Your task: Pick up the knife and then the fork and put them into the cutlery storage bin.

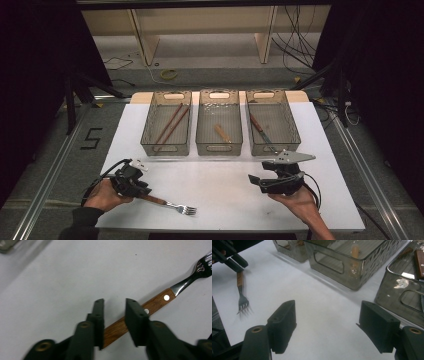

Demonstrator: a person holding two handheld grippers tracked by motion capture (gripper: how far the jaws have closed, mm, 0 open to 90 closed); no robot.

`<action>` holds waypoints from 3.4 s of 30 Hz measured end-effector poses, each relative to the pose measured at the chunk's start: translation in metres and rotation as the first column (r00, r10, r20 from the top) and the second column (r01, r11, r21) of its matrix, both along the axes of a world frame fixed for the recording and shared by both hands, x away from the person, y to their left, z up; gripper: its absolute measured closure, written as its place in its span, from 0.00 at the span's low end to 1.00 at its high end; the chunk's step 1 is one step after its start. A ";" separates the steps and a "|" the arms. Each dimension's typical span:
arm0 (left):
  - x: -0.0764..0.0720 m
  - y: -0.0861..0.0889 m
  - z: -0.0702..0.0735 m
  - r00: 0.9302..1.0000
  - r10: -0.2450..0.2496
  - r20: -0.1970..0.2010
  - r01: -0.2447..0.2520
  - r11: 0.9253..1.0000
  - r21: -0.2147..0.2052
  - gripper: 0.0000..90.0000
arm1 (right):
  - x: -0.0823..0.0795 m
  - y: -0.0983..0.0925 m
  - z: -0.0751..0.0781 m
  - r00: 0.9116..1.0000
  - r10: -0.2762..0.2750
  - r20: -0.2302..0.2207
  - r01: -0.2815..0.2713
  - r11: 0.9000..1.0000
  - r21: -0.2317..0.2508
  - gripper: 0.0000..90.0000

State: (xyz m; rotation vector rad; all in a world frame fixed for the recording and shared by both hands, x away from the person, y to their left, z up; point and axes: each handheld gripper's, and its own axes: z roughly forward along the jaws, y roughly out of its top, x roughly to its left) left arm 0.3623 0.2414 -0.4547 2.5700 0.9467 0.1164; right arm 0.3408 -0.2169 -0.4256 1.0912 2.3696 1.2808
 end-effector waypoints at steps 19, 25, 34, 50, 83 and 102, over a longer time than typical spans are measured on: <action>-0.005 -0.009 -0.008 0.982 -0.178 -0.056 0.184 0.976 0.120 0.35 | -0.001 0.002 0.000 1.000 0.020 0.000 -0.020 1.000 0.001 0.34; -0.005 -0.013 -0.012 0.978 -0.204 -0.052 0.210 0.966 0.152 0.47 | -0.001 0.002 0.000 1.000 0.022 -0.002 -0.022 1.000 0.001 0.34; -0.010 -0.017 -0.010 0.960 -0.274 -0.054 0.279 0.947 0.157 0.64 | -0.001 0.002 0.000 1.000 0.023 -0.006 -0.023 1.000 -0.004 0.34; -0.014 -0.024 -0.008 0.922 -0.382 -0.060 0.386 0.904 0.182 0.81 | 0.000 0.002 -0.001 1.000 0.025 -0.009 -0.025 1.000 -0.010 0.34; -0.015 -0.081 0.009 0.892 -0.452 0.024 0.447 0.887 0.115 0.83 | -0.007 0.022 0.011 0.992 0.122 0.026 -0.122 0.993 -0.002 0.34; -0.012 -0.159 0.032 0.785 -0.617 0.053 0.605 0.782 0.152 0.83 | -0.013 0.098 -0.005 0.917 0.398 -0.030 -0.394 0.893 -0.218 0.40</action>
